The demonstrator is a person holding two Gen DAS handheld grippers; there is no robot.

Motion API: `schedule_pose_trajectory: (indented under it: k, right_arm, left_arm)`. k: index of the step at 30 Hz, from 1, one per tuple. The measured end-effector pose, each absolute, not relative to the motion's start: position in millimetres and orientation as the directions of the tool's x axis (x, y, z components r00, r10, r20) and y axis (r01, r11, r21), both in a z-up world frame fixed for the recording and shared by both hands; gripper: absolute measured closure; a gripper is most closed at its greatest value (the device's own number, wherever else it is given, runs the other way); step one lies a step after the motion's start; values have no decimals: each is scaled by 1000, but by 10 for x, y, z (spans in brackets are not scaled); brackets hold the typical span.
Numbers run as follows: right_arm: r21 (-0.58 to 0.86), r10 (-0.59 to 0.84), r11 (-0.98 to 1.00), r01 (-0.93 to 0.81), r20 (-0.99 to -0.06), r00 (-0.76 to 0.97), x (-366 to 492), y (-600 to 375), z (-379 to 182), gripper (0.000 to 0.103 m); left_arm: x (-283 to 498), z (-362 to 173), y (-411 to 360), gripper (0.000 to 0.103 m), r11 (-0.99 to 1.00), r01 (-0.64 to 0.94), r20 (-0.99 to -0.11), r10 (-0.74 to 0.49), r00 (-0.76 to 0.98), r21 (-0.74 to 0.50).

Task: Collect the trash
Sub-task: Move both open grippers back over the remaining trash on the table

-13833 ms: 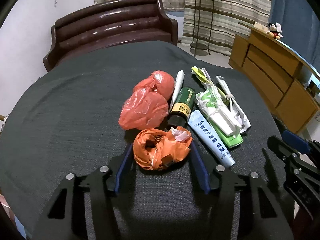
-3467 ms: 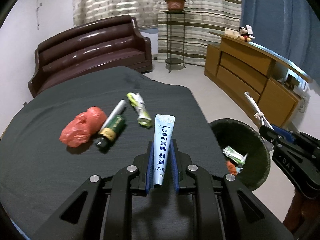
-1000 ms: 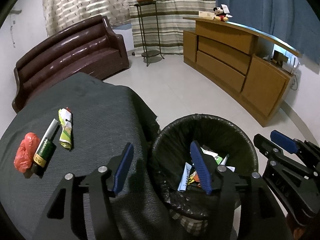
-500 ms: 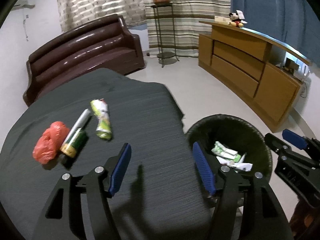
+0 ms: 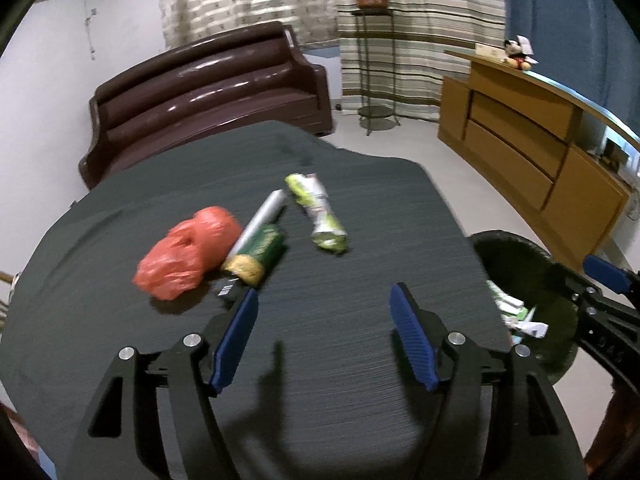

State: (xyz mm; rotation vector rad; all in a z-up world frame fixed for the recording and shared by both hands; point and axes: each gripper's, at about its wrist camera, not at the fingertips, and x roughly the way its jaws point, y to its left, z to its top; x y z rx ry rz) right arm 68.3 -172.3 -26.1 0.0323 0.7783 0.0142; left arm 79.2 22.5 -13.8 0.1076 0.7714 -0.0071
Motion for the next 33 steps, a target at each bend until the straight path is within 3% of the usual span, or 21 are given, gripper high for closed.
schedule_pose_trajectory:
  k: [19,33]
  right_arm:
    - [39,114,992,-123,-703,701,841,-990,-183,47]
    - [50,162,982,-183,-720,674,1019,-572,-224,47]
  left_arm:
    - [957,-98,1070,33,991,-103,-686,135,715,87]
    - [1329,-276,1277,33,998,7,-747,40,664,59]
